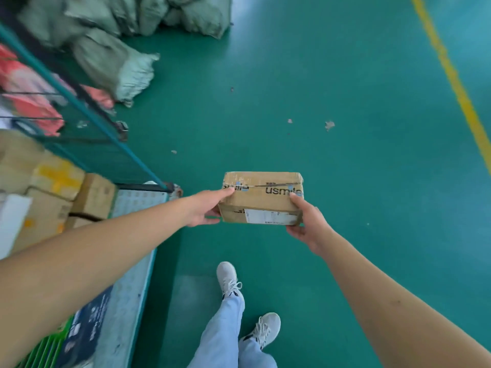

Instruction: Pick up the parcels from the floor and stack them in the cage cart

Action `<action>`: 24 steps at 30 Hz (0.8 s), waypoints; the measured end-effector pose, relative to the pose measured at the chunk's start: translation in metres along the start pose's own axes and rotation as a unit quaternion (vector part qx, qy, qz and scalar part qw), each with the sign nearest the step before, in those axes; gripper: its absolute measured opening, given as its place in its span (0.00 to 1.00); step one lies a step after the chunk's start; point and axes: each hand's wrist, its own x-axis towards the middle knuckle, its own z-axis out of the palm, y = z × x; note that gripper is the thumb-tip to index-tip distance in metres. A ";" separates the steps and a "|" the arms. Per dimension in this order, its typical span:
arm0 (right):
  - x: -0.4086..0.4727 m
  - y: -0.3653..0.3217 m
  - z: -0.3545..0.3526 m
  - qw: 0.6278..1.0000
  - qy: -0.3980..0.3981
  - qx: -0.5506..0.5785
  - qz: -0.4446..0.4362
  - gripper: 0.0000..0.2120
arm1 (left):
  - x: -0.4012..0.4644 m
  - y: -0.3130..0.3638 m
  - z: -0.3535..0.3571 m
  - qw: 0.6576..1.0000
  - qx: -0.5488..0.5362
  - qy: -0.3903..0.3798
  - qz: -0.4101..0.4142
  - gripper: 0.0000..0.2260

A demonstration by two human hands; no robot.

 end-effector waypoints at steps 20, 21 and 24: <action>-0.218 -0.035 0.425 0.929 -0.296 -0.216 -0.042 0.24 | -0.295 -0.164 -0.376 0.948 -0.244 0.163 0.124 0.12; -0.226 -0.032 0.449 0.923 -0.301 -0.235 -0.044 0.25 | -0.303 -0.175 -0.393 0.945 -0.243 0.178 0.127 0.13; -0.249 -0.018 0.520 0.898 -0.323 -0.295 -0.047 0.29 | -0.331 -0.216 -0.444 0.934 -0.252 0.220 0.124 0.18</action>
